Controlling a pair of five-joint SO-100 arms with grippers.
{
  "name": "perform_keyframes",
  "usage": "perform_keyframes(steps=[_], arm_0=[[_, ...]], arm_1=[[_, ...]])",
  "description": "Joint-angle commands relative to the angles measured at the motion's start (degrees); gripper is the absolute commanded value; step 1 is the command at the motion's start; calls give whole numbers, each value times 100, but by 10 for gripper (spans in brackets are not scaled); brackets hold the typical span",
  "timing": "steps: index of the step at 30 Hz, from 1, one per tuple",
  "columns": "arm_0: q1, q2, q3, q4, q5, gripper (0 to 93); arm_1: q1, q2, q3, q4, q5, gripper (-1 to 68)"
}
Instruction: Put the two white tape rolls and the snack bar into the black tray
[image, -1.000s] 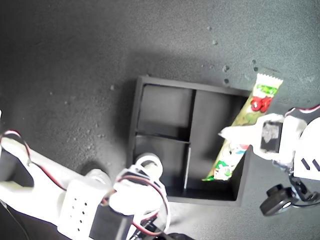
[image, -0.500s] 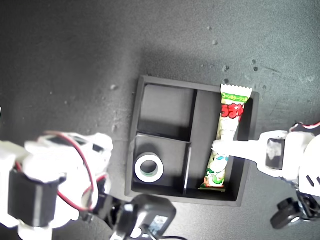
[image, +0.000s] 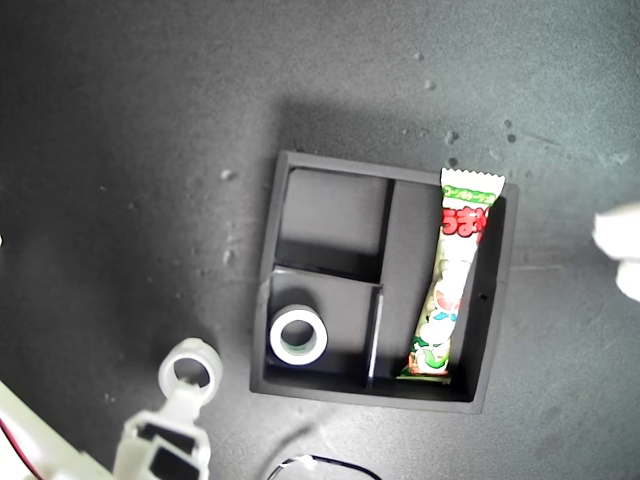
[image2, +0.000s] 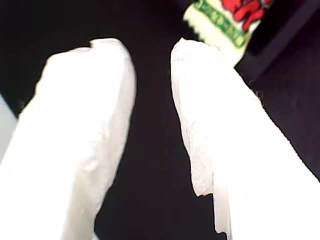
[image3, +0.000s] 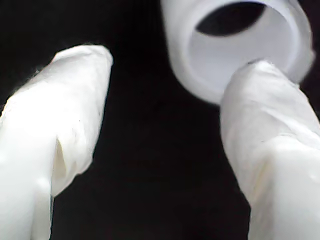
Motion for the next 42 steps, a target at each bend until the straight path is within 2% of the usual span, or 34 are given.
perform_keyframes(steps=[1, 11, 23, 42], arm_0=[[97, -422, -589, 149, -299, 216], [-97, -580, -466, 202, -422, 224], [-70, -571, -246, 202, -756, 193], [-211, -1204, -527, 202, -527, 202]], arm_1=[[-141, 132, -229, 35, 281, -3], [-149, 132, 26, 35, 237, -3], [-360, 114, 44, -79, 123, -3], [-633, 70, 387, -422, -88, -3]])
